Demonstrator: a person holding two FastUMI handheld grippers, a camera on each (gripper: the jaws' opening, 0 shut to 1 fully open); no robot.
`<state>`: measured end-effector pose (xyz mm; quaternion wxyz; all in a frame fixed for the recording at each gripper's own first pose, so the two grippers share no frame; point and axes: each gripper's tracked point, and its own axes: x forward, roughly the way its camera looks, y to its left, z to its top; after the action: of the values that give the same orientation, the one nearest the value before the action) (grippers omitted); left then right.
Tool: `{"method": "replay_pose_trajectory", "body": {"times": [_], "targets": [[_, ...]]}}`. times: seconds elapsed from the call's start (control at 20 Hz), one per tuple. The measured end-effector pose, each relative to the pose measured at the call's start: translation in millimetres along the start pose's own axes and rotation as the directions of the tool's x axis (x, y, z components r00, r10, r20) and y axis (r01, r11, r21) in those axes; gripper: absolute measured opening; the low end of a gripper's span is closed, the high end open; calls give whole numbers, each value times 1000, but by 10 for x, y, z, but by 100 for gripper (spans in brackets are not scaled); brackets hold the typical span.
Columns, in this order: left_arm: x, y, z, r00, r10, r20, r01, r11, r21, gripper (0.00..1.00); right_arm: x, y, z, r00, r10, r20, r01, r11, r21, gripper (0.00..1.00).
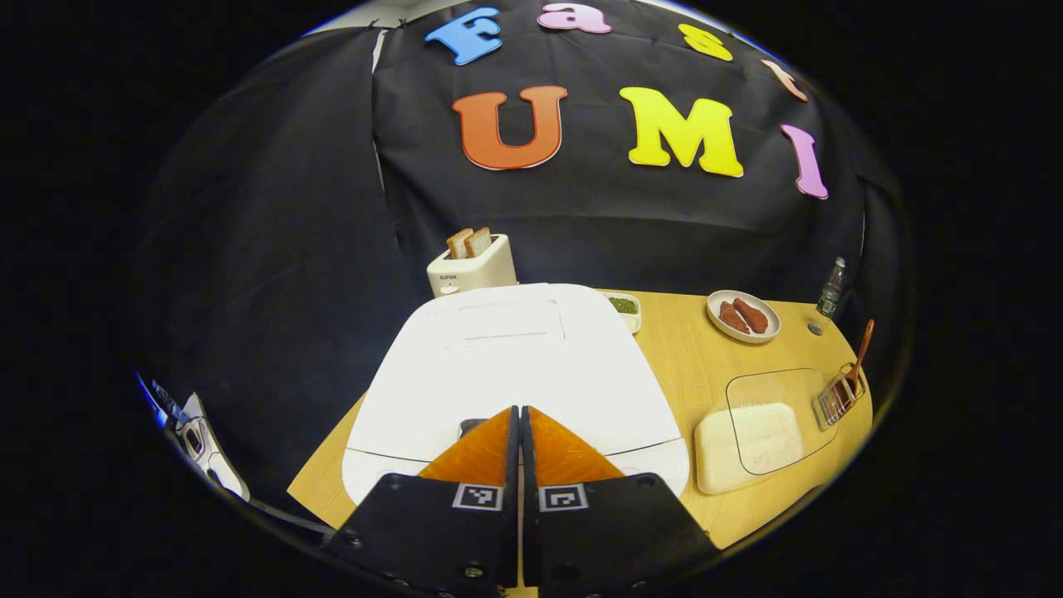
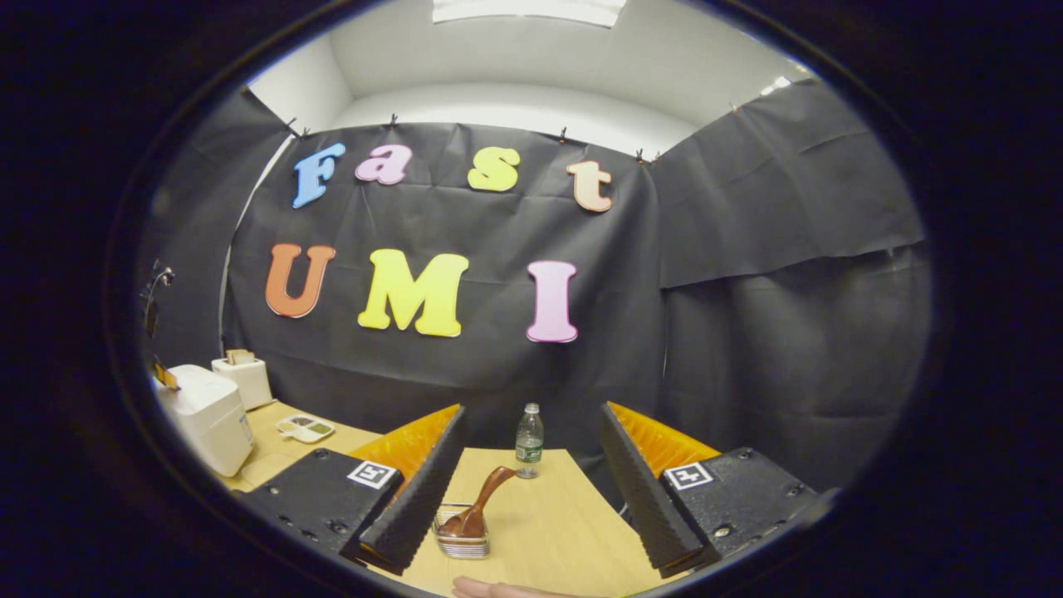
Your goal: Close the left gripper, press the button to open the rice cooker; take a wooden spoon from the chopstick holder with the right hand, scoop a spoonful of rice and pour it into the rice cooker, then put the wooden spoon back into the chopstick holder.
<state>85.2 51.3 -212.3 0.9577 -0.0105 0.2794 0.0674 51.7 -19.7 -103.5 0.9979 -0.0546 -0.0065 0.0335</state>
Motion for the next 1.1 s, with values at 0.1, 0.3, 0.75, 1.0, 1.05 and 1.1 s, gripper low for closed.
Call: {"method": "replay_pose_trajectory", "body": {"times": [0.1,0.3,0.75,1.0,1.05,1.1], "targets": [[29,-4,-49,1000,7,-9,-7,1000,-9,2,-6,-35,-37,1000,-4,-12,5,1000,4,100],[34,5,-38,1000,-1,4,1,1000,-2,2,-29,-144,-38,1000,-22,-2,22,1000,-8,100],[-340,148,430,983,40,178,-42,999,13,1,-48,-266,-312,997,-13,-78,16,999,36,100],[-753,-2,588,967,-41,250,44,999,-5,0,-31,-405,-448,994,-20,-106,24,999,43,100],[-846,-19,673,960,-41,276,37,999,20,22,-15,-419,-483,994,-21,-111,26,999,47,100],[-925,-2,706,955,-28,295,18,999,36,22,3,-420,-529,992,-21,-122,28,998,52,100]]}}
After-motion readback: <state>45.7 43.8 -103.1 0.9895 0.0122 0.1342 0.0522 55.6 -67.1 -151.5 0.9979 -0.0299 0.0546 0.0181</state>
